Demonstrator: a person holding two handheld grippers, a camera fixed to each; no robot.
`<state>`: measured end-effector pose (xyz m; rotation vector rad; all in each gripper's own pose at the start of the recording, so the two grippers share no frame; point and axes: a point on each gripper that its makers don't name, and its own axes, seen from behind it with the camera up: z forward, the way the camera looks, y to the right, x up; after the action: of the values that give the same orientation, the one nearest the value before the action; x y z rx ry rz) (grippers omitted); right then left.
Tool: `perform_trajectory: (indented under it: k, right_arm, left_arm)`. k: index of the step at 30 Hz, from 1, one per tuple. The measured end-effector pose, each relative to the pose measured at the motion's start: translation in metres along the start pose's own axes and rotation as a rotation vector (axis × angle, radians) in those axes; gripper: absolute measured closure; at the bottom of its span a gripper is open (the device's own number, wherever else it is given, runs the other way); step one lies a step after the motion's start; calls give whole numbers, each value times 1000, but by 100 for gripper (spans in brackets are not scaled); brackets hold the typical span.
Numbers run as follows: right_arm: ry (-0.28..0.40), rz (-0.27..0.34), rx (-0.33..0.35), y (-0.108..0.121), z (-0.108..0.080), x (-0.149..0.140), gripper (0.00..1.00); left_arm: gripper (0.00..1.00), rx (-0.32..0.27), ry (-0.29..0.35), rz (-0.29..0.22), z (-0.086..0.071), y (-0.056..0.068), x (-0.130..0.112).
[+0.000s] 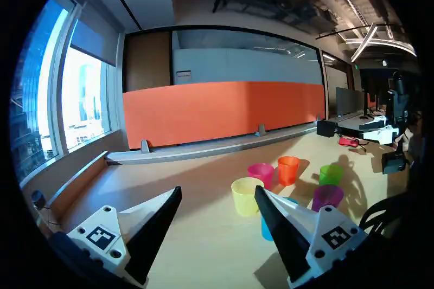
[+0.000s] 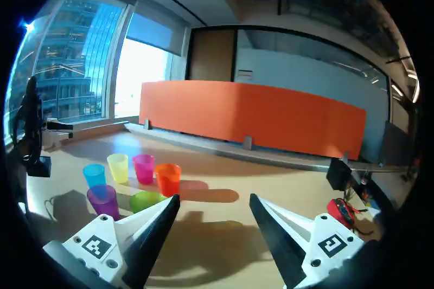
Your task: Pour water
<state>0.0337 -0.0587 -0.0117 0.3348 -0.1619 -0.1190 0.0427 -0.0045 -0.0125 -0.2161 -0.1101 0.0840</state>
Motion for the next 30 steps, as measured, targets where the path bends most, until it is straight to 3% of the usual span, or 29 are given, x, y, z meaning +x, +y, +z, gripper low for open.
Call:
perform_trajectory:
  k: [5,20,30]
  right_arm:
    - [48,36,-87,13,-3,9,1]
    - [171,102,-294,42,-22,32,1]
    - [164,91,-318,42,-22,23,1]
  left_arm:
    - [0,62,39,-11,-4,-9,8]
    - [0,182,113,-20,-5,-17,18]
    - [0,219,150,-9,-3,-17,26]
